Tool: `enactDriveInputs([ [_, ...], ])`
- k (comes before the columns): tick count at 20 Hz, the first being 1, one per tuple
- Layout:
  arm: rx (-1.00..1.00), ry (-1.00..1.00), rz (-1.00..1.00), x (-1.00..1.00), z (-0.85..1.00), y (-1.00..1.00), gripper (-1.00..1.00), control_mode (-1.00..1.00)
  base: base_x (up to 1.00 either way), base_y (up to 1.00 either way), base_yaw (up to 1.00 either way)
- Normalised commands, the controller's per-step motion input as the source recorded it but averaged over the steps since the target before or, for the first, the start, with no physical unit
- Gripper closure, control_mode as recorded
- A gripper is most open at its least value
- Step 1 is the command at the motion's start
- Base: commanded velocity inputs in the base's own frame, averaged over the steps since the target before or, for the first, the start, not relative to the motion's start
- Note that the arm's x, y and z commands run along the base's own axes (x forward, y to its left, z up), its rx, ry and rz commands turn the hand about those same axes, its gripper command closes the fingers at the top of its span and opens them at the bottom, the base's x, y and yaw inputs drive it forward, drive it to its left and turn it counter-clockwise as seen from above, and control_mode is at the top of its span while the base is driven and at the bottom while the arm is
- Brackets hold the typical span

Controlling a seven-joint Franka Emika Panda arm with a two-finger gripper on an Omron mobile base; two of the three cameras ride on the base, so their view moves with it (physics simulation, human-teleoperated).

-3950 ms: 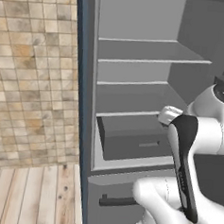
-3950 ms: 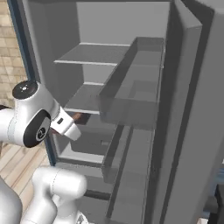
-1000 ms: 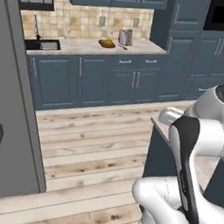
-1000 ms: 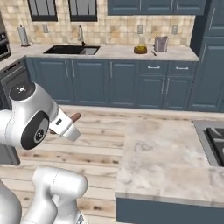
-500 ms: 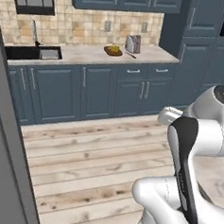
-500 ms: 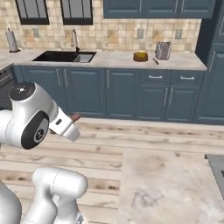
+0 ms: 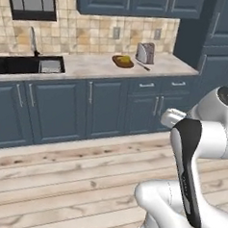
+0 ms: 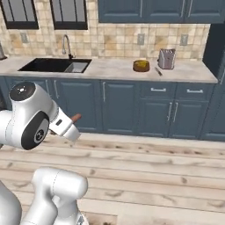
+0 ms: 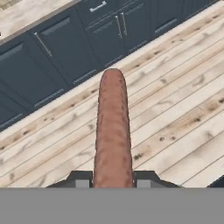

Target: Retrieve the sausage and cheese from the fridge and place them on the cutting board on the counter.

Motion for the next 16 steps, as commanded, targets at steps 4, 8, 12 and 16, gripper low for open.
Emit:
enactDriveInputs([
  [4, 0.0, 0.0, 0.0, 0.0, 0.0, 0.0, 1.0, 1.0, 1.0, 0.0, 0.0],
  [8, 0.0, 0.0, 0.0, 0.0, 0.0, 0.0, 1.0, 1.0, 1.0, 0.0, -0.05],
  [12, 0.0, 0.0, 0.0, 0.0, 0.0, 0.0, 1.0, 1.0, 1.0, 0.0, -0.07],
  [16, 0.0, 0.0, 0.0, 0.0, 0.0, 0.0, 1.0, 1.0, 1.0, 0.0, -0.07],
])
